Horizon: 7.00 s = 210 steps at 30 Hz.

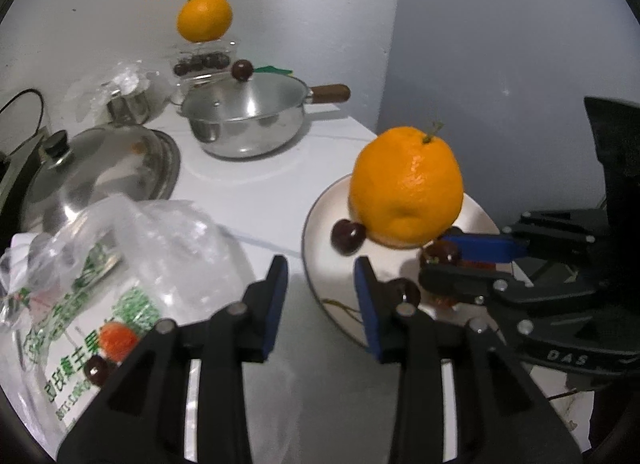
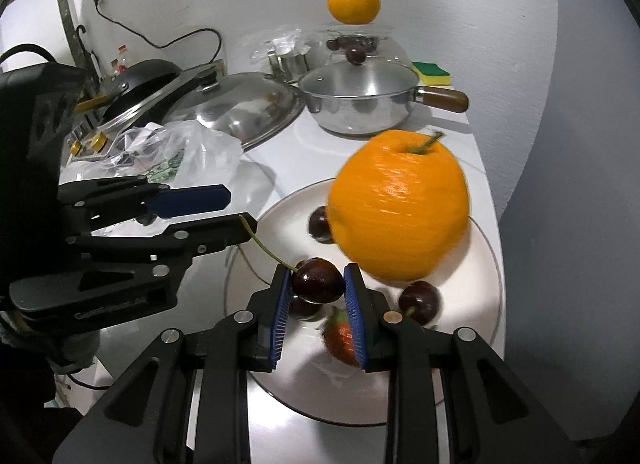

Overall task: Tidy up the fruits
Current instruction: 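Lower the dark cherry onto the plate and open the right gripper, then move both open grippers back to the fruit on the plastic bag, then grasp the red strawberry with the right gripper while the left reaches a dark cherry, then close the left gripper on the dark cherry while the right holds the strawberry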

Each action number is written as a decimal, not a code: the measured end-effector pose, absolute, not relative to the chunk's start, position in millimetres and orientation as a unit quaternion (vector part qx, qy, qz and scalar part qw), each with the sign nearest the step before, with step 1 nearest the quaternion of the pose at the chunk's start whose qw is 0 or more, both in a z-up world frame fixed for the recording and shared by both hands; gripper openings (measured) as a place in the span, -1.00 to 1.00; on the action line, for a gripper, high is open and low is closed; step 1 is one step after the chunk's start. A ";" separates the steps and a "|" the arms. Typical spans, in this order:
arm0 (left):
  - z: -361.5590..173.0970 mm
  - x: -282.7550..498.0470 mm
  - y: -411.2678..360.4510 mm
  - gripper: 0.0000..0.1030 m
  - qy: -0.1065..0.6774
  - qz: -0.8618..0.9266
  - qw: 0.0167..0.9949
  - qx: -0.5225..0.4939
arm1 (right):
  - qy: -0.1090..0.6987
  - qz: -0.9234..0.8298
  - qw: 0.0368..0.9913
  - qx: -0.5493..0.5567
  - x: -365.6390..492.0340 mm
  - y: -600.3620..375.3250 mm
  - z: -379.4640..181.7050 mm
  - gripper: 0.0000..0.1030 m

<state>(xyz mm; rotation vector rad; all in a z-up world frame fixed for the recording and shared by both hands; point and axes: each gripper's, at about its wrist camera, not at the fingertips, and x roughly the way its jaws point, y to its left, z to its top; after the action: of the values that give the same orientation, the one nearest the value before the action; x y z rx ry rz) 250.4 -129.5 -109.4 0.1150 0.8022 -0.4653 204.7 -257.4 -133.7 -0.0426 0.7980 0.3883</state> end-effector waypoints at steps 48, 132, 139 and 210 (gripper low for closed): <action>-81.5 195.5 -25.8 0.33 0.349 -0.144 0.926 -0.003 | 0.392 0.173 0.903 -0.032 204.6 -193.2 -120.8 -0.18; -137.4 215.0 78.9 0.33 0.401 -0.075 0.911 -0.058 | 0.408 0.282 0.865 -0.073 251.5 -51.9 -139.1 -0.18; -146.0 223.3 80.2 0.33 0.411 -0.076 0.906 -0.061 | 0.420 0.285 0.859 -0.070 263.4 -49.4 -149.7 -0.18; -165.7 251.7 49.3 -0.20 0.424 -0.083 0.902 -0.015 | 0.435 0.312 0.842 -0.065 274.7 -68.3 -172.5 -0.31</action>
<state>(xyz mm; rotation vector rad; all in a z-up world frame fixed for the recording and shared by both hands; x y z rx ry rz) 251.7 49.3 -165.7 -0.0310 0.8765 -0.1713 274.7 -68.3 -172.5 -0.1373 0.9198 0.6581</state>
